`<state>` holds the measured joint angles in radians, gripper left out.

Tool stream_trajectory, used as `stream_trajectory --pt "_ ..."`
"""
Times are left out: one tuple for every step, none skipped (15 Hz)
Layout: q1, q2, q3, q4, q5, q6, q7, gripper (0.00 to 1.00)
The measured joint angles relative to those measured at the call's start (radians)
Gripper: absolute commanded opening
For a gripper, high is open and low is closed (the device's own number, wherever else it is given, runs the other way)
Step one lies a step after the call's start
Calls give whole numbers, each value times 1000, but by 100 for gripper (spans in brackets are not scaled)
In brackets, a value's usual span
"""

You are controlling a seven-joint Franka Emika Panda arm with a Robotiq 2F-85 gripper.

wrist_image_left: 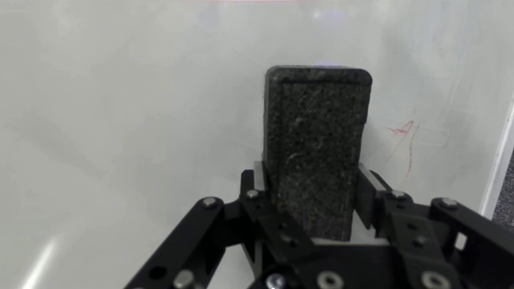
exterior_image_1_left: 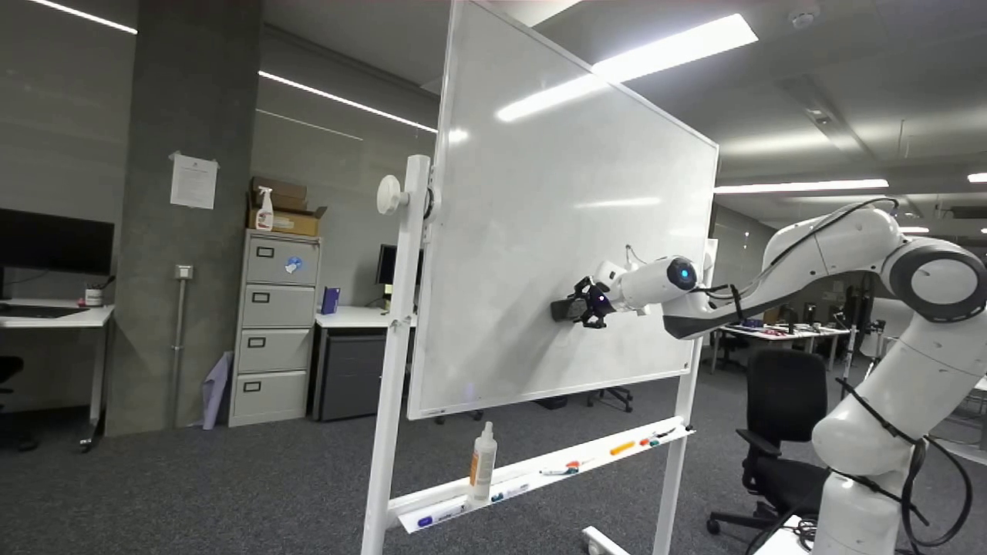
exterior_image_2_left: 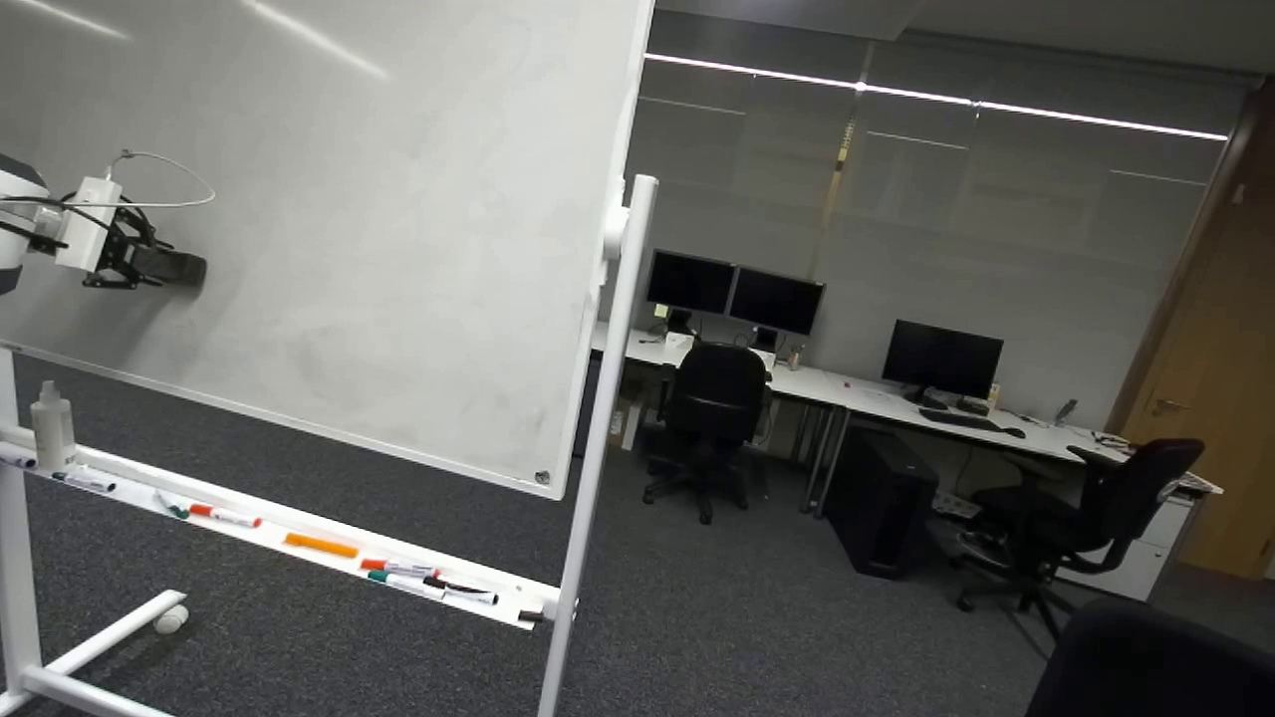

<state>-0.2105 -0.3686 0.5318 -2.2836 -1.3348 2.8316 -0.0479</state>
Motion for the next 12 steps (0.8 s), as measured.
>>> stream_trajectory --pt "0 14 8 0 -5 0 4 30" --pt "0 28 15 0 -11 0 6 30" --pt "0 39 20 -1 -17 0 7 30" --pt "0 47 23 -3 -26 0 8 30" --pt "0 51 24 -5 -39 0 8 30" --pt "-1 53 24 -5 -69 0 15 30" --pt "-3 54 24 -5 -114 0 36 30" --pt "-5 56 25 -5 -170 1 66 30" --pt "-7 59 26 -5 -232 1 102 30" --pt "-9 63 27 -3 -295 1 140 30" --pt "-10 68 27 -2 -357 1 179 30" --pt "-11 73 27 -1 -417 1 216 30"
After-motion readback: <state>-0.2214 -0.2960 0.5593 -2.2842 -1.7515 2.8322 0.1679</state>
